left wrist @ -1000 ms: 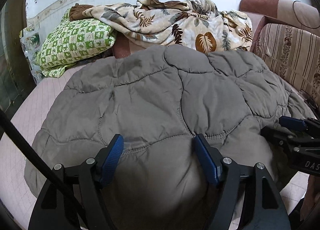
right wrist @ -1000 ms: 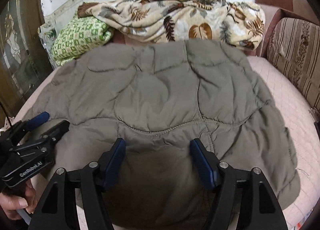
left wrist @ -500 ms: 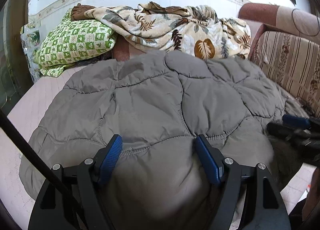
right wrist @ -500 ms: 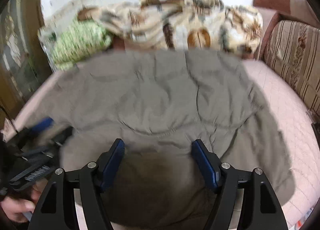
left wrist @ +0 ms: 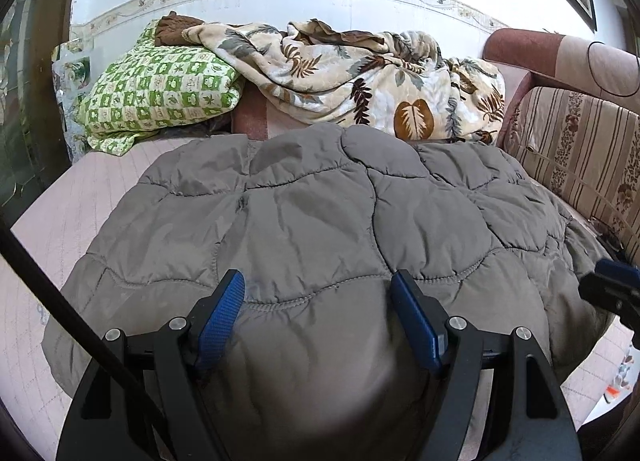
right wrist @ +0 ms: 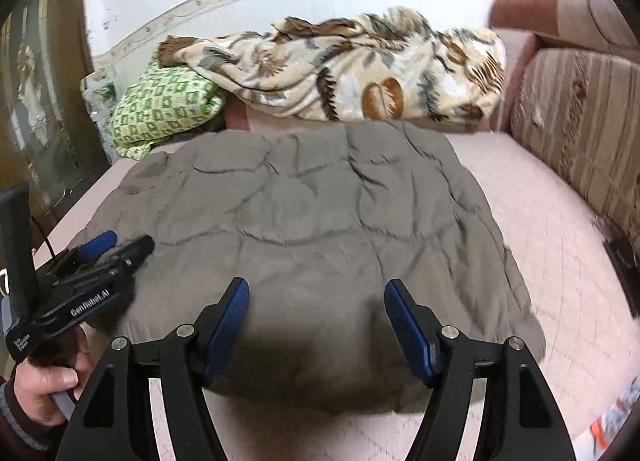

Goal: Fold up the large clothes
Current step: 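Press the jacket bundle flat with both open grippers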

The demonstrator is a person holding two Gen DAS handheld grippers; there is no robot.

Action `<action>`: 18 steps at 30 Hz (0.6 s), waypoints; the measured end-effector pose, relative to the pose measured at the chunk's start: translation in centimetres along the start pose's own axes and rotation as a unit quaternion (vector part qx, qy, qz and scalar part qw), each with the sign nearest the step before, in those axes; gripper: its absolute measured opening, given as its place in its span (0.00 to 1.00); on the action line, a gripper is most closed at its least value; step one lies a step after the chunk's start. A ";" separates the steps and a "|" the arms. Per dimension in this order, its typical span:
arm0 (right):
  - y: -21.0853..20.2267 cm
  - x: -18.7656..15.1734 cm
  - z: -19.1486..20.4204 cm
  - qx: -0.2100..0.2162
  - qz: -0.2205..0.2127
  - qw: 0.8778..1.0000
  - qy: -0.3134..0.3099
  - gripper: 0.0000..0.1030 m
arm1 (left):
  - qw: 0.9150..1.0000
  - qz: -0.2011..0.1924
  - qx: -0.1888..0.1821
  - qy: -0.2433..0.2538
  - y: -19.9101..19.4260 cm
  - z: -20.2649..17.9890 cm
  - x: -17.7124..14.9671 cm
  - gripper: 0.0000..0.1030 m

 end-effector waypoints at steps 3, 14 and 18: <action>-0.3 -0.2 -0.7 -0.001 0.002 1.000 0.015 0.73 | 1.000 -0.004 0.001 -0.003 -0.3 0.3 0.0 0.73; -1.1 -0.2 -0.5 -0.013 -0.011 1.000 0.012 0.73 | 1.000 -0.011 0.011 -0.023 -0.8 2.1 0.4 0.73; -1.0 0.0 -0.2 -0.008 -0.013 1.000 0.015 0.73 | 0.999 -0.009 0.022 -0.026 -1.0 2.9 0.4 0.73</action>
Point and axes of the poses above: each gripper's, at about its wrist camera, not at the fingertips, and y roughly the way its jaws point, z to its left, x to its top, the point moved 5 cm from there along y, roughly the way its jaws point, and after that the axes turned 14 degrees about x, right-handed, at the moved point
